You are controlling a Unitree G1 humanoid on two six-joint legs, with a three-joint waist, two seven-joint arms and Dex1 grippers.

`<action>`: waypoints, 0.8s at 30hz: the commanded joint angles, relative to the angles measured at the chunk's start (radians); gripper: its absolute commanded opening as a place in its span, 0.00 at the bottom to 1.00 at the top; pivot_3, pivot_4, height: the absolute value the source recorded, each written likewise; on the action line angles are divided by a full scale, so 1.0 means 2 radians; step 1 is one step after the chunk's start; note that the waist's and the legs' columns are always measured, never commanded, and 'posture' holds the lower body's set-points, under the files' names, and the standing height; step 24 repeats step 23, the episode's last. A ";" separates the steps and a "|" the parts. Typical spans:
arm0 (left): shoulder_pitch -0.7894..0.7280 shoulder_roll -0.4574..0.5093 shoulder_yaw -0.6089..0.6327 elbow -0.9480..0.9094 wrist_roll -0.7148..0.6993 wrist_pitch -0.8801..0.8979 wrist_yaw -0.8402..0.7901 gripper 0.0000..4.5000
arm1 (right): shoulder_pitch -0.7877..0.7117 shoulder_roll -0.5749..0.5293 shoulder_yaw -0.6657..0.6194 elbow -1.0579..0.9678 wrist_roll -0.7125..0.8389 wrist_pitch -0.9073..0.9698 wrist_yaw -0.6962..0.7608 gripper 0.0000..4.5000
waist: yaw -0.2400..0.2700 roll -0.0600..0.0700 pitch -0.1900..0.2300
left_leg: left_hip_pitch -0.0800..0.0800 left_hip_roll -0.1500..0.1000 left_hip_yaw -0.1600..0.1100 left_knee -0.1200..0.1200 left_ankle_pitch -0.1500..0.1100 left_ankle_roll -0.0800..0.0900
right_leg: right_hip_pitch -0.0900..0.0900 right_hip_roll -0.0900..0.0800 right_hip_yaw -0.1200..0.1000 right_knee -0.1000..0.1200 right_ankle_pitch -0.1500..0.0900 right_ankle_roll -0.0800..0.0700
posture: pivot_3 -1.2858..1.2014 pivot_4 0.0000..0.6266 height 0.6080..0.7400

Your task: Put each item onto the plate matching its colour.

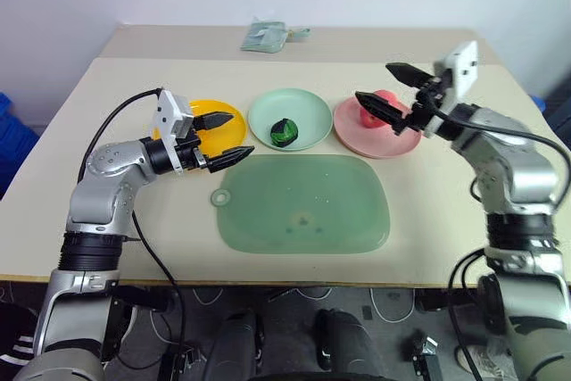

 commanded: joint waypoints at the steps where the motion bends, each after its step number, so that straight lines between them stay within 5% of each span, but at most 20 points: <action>1: -0.007 0.011 0.013 -0.002 -0.009 -0.008 -0.022 1.00 | 0.047 -0.044 -0.037 -0.096 0.058 0.029 0.047 0.99 | 0.003 0.000 0.000 | 0.000 0.000 0.000 0.000 0.000 0.000 | 0.000 0.000 0.000 0.000 0.000 0.000 | 0.52 0.24 1.00; 12: 0.077 0.053 0.058 0.048 -0.011 -0.118 -0.105 1.00 | 0.326 -0.125 -0.152 -0.216 0.064 0.005 0.136 0.99 | 0.007 0.000 0.000 | 0.001 0.001 0.001 0.000 0.000 0.000 | 0.000 0.000 0.000 0.000 -0.001 -0.002 | 0.52 0.24 1.00; 24: 0.131 0.106 0.095 0.131 0.002 -0.198 -0.164 1.00 | 0.495 -0.101 -0.290 -0.237 0.069 -0.036 0.172 0.99 | 0.007 0.000 0.000 | 0.001 0.001 0.001 0.000 0.000 0.000 | 0.000 -0.002 0.000 -0.001 -0.001 -0.003 | 0.52 0.24 1.00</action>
